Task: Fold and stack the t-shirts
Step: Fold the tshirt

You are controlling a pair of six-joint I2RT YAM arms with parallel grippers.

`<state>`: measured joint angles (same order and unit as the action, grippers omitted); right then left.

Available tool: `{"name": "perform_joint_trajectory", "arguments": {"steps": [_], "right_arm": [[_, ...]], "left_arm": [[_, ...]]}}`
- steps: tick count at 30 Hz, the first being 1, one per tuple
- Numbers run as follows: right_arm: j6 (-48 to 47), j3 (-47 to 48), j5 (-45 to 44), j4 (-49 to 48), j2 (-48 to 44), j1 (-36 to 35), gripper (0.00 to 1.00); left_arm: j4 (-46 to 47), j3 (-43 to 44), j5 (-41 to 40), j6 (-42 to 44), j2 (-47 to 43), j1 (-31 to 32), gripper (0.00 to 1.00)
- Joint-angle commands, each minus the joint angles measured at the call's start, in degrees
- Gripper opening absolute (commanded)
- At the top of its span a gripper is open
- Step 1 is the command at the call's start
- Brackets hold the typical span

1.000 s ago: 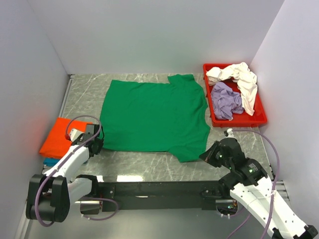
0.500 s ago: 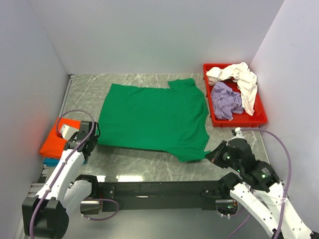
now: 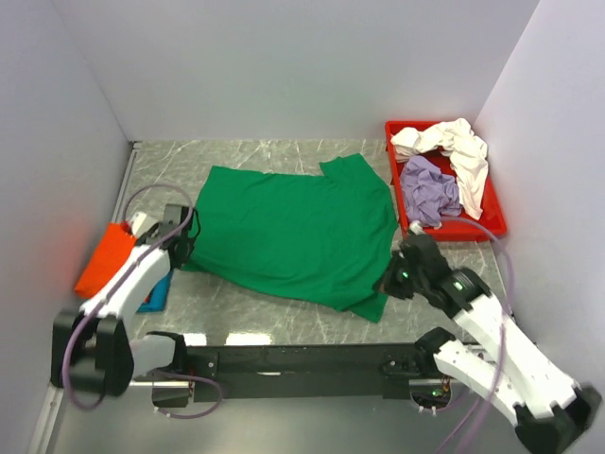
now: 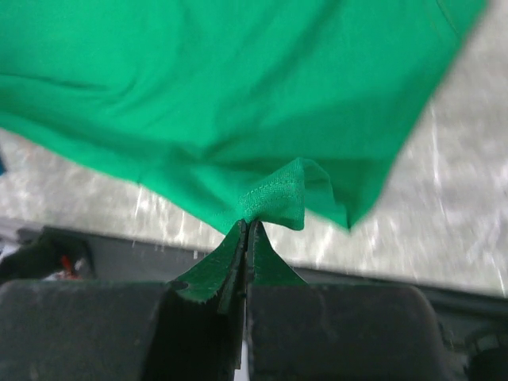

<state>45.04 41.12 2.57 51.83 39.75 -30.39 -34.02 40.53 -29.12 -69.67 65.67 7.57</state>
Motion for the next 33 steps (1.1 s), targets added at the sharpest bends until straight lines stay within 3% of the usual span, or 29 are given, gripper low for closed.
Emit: {"name": "perform_joint_trajectory", "arguments": {"steps": [1, 11, 33], "right_arm": [[-2.8, 1.4, -1.5, -13.9, 8.0, 0.0, 0.0], [-6.7, 8.1, -5.2, -23.6, 28.3, 5.1, 0.0], [-12.9, 25.0, -7.0, -23.6, 42.4, 14.3, 0.0]], "left_arm": [[4.0, 6.1, -0.8, -0.3, 6.5, 1.5, 0.01], [3.7, 16.6, -2.1, -0.5, 18.9, 1.6, 0.01], [4.6, 26.0, -1.4, -0.6, 30.3, 1.0, 0.01]]}}
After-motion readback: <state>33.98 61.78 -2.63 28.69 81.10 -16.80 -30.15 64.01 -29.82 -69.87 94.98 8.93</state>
